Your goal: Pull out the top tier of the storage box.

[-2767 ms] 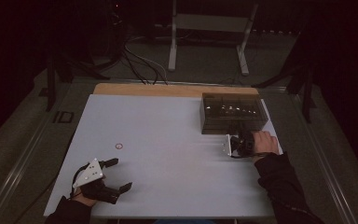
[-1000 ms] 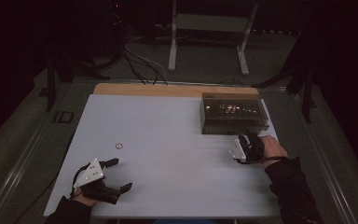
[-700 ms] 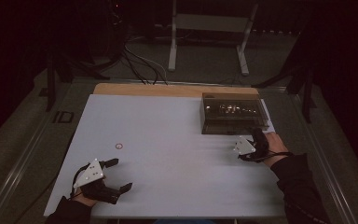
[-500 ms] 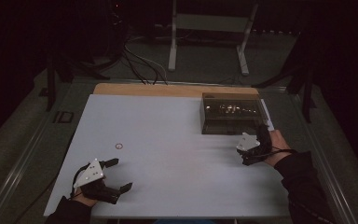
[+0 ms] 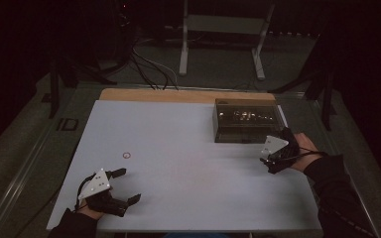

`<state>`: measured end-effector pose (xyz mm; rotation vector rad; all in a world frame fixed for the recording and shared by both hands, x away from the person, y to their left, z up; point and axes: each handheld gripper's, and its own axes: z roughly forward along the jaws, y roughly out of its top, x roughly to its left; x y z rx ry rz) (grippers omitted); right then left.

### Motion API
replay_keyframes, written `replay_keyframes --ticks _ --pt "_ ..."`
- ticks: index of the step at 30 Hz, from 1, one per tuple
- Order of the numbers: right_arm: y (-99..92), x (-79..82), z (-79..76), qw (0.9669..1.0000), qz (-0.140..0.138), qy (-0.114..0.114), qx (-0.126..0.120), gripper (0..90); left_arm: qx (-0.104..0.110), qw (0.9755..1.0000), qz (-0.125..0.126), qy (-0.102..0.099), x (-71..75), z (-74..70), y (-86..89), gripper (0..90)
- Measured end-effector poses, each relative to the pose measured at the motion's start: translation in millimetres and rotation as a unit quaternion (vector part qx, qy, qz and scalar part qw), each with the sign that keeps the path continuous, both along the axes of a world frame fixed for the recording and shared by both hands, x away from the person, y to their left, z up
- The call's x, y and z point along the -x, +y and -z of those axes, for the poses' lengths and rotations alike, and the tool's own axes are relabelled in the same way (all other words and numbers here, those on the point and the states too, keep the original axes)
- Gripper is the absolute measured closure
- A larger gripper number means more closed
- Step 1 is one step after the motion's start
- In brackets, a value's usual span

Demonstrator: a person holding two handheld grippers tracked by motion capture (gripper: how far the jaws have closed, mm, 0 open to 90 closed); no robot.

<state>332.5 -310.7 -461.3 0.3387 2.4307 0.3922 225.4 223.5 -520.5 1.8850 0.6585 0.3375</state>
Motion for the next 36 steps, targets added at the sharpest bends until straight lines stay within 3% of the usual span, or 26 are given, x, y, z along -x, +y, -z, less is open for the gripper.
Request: replay_keyframes --ticks 6,13,21,29,36 --pt "-5.6 -7.8 -8.9 0.9997 -0.004 0.022 0.005 6.2 -0.001 1.0 0.0 -0.001 0.1 -0.1 0.2 1.0" --pt "-10.2 -16.8 -20.6 0.9993 -0.021 0.029 0.007 6.7 -0.001 1.0 0.0 0.0 0.1 0.0 0.0 1.0" --pt "-12.7 -28.7 -31.5 0.9977 -0.013 0.062 0.022 9.0 -0.001 1.0 0.0 0.0 0.2 -0.1 0.1 1.0" --pt "-10.3 -37.1 -33.2 0.9911 -0.005 0.129 0.031 11.1 -0.001 1.0 0.001 -0.001 0.2 0.0 -0.2 1.0" --pt "-8.8 -44.8 -35.1 0.9861 -0.007 0.159 0.047 14.2 -0.001 1.0 0.001 0.0 0.1 0.2 -0.2 1.0"
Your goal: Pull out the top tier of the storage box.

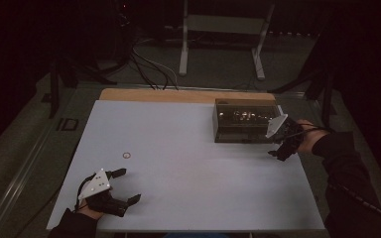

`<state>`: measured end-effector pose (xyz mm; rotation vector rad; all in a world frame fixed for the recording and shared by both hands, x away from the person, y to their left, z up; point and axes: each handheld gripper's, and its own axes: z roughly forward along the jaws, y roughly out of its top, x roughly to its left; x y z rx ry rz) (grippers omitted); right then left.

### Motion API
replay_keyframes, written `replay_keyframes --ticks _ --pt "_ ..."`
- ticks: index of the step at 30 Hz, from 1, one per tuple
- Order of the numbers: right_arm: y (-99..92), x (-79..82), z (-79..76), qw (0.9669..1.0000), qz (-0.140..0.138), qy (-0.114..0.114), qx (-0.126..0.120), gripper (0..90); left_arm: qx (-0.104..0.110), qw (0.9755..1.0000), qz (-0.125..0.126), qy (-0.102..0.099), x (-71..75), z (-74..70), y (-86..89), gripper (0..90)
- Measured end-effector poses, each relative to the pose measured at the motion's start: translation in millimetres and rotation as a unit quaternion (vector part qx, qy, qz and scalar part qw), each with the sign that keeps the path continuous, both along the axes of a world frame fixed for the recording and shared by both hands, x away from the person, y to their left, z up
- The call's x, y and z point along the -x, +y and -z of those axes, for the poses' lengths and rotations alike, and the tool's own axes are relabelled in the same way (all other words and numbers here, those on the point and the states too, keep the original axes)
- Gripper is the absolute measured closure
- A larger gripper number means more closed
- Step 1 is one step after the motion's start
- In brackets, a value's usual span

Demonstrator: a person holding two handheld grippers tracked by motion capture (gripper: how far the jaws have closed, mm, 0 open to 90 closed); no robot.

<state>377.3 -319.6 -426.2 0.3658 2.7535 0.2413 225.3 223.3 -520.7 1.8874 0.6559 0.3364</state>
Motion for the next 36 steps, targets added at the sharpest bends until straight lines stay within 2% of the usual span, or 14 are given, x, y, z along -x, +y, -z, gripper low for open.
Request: replay_keyframes --ticks 3,8,11,13,15,17,22,26,31,36 --pt "1.2 -3.3 -4.3 0.9999 0.002 0.007 0.011 17.1 0.001 1.0 0.0 -0.001 0.2 0.0 -0.1 1.0" --pt "4.7 -6.6 -8.7 0.9997 0.006 -0.014 0.02 32.0 0.003 1.0 0.0 -0.001 0.2 -0.4 0.6 1.0" --pt "6.6 -9.4 -8.5 0.9994 -0.008 -0.023 0.026 42.9 0.002 1.0 0.001 -0.001 0.2 -0.3 0.3 1.0" --pt "6.4 -11.7 -7.7 0.9988 -0.03 -0.027 0.028 51.0 0.002 1.0 0.002 -0.001 0.2 -0.3 0.3 1.0" --pt "6.4 -13.0 -6.3 0.9969 -0.063 -0.022 0.041 55.1 0.003 1.0 0.001 -0.001 0.3 -0.4 0.5 1.0" --pt "7.1 -16.7 -5.4 0.9954 -0.078 -0.015 0.053 59.6 0.003 1.0 0.0 -0.001 0.2 -0.3 0.6 1.0" --pt "7.8 -25.9 -4.2 0.9917 -0.116 -0.008 0.053 65.5 0.003 1.0 0.001 -0.003 0.4 -0.4 0.4 1.0" --pt "9.9 -32.4 0.5 0.9899 -0.128 -0.006 0.061 68.4 0.003 1.0 0.0 -0.003 0.5 -0.4 0.6 1.0" --pt "12.0 -40.7 5.7 0.9875 -0.139 0.029 0.068 74.5 0.002 1.0 0.0 -0.002 0.3 -0.3 0.6 1.0" --pt "10.8 -48.4 8.1 0.9877 -0.133 0.046 0.068 77.7 0.002 1.0 -0.002 -0.005 0.7 -0.4 0.5 1.0"
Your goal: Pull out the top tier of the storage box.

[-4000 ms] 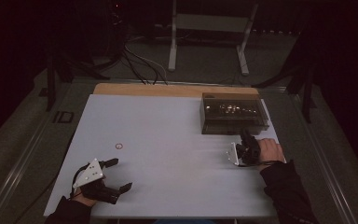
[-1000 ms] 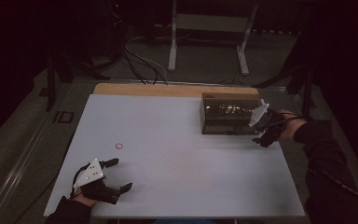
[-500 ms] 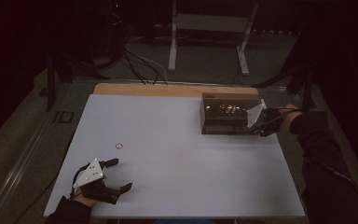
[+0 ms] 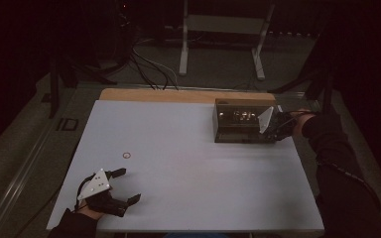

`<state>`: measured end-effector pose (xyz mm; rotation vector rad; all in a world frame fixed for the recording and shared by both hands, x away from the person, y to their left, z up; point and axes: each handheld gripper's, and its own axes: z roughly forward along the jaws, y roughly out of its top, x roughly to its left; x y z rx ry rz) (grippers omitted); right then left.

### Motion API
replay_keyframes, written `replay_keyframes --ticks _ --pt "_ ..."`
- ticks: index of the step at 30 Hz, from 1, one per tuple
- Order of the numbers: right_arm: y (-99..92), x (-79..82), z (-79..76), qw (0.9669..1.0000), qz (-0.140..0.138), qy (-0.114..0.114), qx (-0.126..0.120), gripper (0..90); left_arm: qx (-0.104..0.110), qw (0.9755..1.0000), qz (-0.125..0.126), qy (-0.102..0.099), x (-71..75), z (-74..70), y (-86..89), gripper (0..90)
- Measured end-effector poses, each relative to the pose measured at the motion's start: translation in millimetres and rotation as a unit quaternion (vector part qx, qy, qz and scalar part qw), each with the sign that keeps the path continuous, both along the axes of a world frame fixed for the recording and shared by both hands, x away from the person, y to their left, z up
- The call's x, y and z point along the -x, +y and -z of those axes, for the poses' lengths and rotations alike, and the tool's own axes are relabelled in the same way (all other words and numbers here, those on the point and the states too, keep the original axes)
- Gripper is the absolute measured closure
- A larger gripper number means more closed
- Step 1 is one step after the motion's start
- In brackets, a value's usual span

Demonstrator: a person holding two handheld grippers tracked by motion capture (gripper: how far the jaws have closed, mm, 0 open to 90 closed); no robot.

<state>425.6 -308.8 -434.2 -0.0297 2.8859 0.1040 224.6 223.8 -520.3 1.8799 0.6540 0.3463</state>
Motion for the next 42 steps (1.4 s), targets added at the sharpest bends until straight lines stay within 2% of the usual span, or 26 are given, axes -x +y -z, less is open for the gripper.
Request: replay_keyframes --ticks 4,15,30,42 --pt "-0.6 -3.3 0.0 0.9999 -0.004 0.011 0.0 83.2 0.0 1.0 0.001 0.002 -0.4 0.3 0.2 1.0" --pt "-1.8 -6.5 -1.7 0.9993 -0.009 0.037 -0.007 85.6 0.0 1.0 0.0 0.003 -0.4 0.6 0.2 1.0" --pt "-6.4 7.6 -3.2 0.998 -0.017 0.057 -0.021 86.3 -0.002 1.0 0.0 0.004 -0.5 1.0 -0.4 1.0" --pt "-7.3 21.2 -2.0 0.9973 -0.022 0.063 -0.032 86.8 -0.005 1.0 0.002 0.005 -0.7 1.3 -0.7 1.0"
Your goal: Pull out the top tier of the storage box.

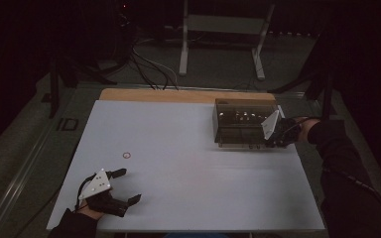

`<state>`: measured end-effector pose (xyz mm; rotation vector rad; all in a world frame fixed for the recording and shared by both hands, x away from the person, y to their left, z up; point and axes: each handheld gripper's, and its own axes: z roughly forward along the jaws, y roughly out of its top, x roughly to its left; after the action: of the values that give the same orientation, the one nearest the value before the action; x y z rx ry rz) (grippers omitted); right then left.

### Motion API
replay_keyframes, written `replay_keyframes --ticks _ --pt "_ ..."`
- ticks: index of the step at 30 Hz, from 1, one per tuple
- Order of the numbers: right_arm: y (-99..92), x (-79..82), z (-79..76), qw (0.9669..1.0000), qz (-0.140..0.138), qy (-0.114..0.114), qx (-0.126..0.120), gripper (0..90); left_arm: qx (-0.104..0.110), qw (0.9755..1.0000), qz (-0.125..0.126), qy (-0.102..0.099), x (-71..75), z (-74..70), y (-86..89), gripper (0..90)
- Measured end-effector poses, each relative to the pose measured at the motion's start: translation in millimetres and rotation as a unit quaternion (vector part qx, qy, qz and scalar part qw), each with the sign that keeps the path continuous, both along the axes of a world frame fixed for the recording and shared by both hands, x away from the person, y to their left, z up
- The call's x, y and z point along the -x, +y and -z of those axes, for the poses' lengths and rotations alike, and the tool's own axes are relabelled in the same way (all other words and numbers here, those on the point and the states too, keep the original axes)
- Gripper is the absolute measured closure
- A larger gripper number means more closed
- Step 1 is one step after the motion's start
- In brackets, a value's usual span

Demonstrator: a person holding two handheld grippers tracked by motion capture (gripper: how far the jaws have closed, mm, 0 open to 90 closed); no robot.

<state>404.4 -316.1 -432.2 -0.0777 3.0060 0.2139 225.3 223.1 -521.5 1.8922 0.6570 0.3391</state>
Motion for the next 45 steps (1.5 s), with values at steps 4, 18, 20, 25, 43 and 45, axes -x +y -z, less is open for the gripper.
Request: replay_keyframes --ticks 4,18,20,25,43,45 --pt "-2.8 3.9 0.6 1.0 -0.003 0.003 -0.004 87.1 -0.001 1.0 0.0 0.0 0.1 0.0 -0.1 1.0" --pt "-5.9 14.0 1.9 0.9999 -0.007 0.001 -0.01 87.3 -0.001 1.0 0.0 -0.001 0.3 -0.1 -0.3 1.0" --pt "-7.1 14.6 2.3 0.9999 -0.005 0.003 -0.009 87.4 -0.001 1.0 0.0 -0.001 0.2 -0.1 -0.1 1.0" --pt "-8.4 15.7 3.0 0.9999 -0.005 0.003 -0.013 87.5 -0.002 1.0 0.0 0.0 0.3 -0.1 -0.3 1.0" --pt "-11.5 15.4 4.8 0.9995 0.009 0.008 -0.029 85.3 -0.003 1.0 0.0 0.0 0.3 0.0 -0.3 1.0" --pt "-12.1 16.2 3.1 0.9991 0.017 0.015 -0.035 82.1 -0.004 1.0 0.0 0.0 0.3 0.0 -0.4 1.0"
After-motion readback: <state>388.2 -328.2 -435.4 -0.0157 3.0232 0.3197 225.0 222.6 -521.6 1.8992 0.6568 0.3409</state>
